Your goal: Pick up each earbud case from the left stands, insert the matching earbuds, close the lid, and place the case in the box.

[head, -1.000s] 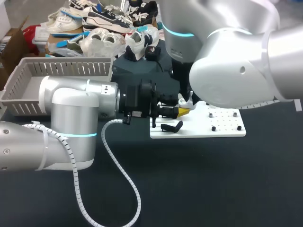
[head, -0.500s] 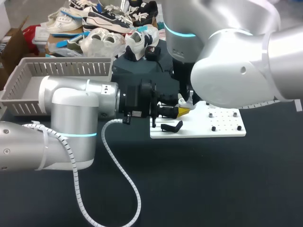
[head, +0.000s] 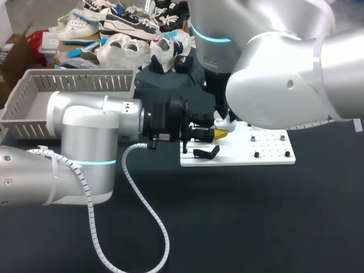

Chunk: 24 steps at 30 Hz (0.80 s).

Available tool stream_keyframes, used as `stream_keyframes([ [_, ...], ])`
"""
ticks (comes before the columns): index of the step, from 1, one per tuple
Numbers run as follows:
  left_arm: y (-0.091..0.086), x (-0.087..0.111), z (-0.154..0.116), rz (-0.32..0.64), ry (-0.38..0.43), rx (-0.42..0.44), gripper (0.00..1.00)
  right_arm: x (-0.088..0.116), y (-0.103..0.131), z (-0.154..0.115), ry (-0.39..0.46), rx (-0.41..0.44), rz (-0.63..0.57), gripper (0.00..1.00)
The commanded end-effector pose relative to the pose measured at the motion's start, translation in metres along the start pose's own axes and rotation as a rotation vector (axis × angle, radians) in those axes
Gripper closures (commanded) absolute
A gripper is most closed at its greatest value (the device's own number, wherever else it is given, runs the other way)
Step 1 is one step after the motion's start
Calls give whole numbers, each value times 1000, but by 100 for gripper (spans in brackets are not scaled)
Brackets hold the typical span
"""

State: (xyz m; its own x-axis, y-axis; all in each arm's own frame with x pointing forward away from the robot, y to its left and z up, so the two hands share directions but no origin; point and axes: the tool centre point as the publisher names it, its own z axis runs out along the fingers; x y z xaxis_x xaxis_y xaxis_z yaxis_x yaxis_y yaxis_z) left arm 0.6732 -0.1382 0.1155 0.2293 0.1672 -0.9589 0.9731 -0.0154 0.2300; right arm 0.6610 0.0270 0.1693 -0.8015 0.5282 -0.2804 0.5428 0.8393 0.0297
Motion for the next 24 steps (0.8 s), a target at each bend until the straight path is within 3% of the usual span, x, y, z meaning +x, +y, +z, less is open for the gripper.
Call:
stream_keyframes([
  [1, 1, 0, 0, 0, 1, 3, 100, 7, -7, -11, -26, -6, 4, 86],
  [10, 1, 0, 0, 0, 1, 3, 100, 11, -23, -31, -75, -21, -3, 85],
  [15, 1, 0, 0, 0, 1, 3, 100, 9, -38, -34, -97, -117, -48, 86],
  [24, 1, 0, 0, 0, 1, 3, 100, -4, -75, -17, -90, -209, -139, 86],
])
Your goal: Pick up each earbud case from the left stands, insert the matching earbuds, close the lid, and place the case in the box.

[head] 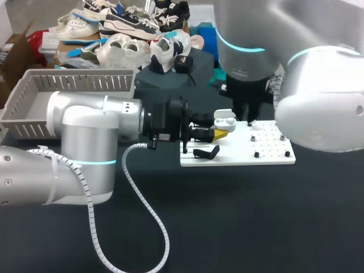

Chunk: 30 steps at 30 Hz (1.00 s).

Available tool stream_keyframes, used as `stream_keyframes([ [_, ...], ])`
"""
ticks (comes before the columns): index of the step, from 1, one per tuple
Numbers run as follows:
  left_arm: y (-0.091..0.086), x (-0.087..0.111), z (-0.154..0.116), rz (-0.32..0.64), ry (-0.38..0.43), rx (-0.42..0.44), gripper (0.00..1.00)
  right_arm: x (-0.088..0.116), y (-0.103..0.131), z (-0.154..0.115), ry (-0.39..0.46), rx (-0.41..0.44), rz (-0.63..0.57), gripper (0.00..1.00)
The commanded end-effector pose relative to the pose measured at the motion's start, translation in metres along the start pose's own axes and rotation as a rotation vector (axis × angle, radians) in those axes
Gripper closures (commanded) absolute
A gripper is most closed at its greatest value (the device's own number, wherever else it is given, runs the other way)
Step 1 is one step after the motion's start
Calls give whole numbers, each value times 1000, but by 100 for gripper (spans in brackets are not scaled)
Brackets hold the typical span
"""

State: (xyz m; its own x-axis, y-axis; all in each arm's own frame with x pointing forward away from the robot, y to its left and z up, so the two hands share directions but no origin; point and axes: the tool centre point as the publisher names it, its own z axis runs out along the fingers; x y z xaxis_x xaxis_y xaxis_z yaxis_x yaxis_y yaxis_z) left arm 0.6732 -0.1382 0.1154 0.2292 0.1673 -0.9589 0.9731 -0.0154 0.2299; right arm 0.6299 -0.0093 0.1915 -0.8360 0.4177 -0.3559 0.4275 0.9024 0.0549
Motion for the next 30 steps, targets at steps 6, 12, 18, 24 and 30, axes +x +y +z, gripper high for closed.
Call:
stream_keyframes([
  [6, 1, 0, 0, 0, 1, 2, 100, -12, -48, 21, -7, -164, -61, 84],
  [12, 1, 0, 0, 0, 1, 2, 100, -32, -60, 51, 22, -232, -98, 73],
  [18, 1, 0, 0, 0, 1, 2, 100, -49, -59, 80, 38, -297, -155, 68],
  [24, 1, 0, 0, 0, 1, 2, 100, -60, -49, 95, 46, -347, -211, 68],
  [30, 1, 0, 0, 0, 1, 2, 100, -64, -49, 92, 41, -368, -226, 62],
])
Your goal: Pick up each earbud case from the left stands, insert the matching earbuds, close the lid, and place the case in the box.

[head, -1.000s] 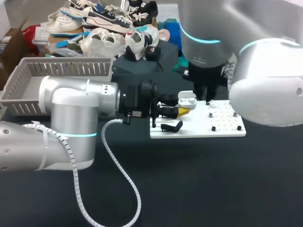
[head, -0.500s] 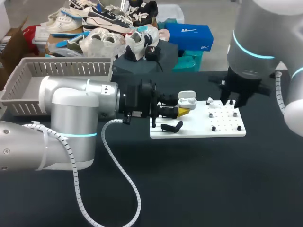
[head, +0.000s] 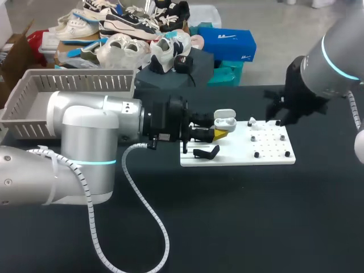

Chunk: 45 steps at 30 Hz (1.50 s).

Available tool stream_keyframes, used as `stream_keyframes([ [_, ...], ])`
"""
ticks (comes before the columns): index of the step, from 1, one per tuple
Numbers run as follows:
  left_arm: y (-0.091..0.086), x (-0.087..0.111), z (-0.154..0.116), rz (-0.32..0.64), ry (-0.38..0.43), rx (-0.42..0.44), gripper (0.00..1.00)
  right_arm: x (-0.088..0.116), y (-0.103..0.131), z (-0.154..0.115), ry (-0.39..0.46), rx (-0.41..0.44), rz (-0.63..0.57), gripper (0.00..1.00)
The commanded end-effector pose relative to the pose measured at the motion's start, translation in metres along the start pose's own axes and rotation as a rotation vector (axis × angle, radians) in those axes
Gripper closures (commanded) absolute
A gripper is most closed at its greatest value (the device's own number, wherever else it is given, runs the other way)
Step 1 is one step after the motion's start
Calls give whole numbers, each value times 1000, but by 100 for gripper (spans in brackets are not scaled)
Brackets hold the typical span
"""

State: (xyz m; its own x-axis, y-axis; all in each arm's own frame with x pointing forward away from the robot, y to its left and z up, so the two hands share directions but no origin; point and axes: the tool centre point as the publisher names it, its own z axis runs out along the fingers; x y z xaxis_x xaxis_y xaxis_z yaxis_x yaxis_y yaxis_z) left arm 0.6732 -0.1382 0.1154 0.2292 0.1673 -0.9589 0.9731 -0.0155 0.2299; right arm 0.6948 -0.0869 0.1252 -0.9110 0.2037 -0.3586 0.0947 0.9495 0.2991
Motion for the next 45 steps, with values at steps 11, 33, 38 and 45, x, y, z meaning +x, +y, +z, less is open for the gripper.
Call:
stream_keyframes([
  [11, 1, 0, 0, 0, 1, 2, 100, 6, -1, -4, -2, -25, 1, 51],
  [33, 1, 0, 0, 0, 1, 2, 100, 8, 1, -6, 5, -17, 8, 0],
  [38, 1, 0, 0, 0, 1, 2, 100, 8, 1, -6, 5, -17, 8, 0],
  [45, 1, 0, 0, 0, 1, 2, 100, 8, 1, -6, 5, -17, 8, 0],
])
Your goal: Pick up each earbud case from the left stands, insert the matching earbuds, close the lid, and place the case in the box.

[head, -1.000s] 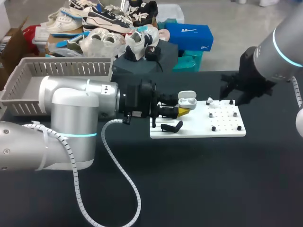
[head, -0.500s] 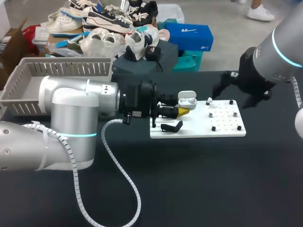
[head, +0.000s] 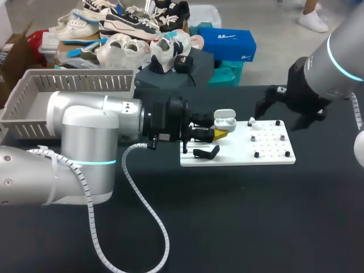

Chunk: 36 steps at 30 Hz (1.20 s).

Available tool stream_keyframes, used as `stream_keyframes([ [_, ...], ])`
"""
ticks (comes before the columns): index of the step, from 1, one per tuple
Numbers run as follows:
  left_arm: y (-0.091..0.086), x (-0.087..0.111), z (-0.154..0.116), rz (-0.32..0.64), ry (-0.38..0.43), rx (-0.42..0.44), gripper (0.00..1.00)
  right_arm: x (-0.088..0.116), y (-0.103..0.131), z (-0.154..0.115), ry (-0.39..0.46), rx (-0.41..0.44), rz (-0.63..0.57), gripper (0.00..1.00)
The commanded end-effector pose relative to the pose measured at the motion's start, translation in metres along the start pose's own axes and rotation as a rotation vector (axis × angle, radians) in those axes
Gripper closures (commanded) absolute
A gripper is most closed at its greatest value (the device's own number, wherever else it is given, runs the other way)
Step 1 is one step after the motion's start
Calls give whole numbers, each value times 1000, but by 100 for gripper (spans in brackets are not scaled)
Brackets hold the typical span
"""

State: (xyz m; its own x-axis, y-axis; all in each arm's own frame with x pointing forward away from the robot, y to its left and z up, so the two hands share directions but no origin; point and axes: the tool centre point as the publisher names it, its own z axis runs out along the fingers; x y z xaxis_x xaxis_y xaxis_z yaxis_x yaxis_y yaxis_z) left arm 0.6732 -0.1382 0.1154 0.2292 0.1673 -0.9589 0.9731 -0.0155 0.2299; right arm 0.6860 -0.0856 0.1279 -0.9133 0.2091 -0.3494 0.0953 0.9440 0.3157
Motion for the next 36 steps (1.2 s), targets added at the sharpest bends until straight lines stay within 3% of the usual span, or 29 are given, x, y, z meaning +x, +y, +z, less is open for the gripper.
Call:
stream_keyframes([
  [1, 1, 0, 0, 0, 1, 2, 100, 1, -1, 0, -2, -1, 0, 0],
  [27, 1, 0, 0, 0, 1, 2, 100, 1, -1, 0, -2, -1, 0, 0],
  [36, 1, 0, 0, 0, 1, 2, 100, -13, -7, 20, -13, -15, 2, 0],
])
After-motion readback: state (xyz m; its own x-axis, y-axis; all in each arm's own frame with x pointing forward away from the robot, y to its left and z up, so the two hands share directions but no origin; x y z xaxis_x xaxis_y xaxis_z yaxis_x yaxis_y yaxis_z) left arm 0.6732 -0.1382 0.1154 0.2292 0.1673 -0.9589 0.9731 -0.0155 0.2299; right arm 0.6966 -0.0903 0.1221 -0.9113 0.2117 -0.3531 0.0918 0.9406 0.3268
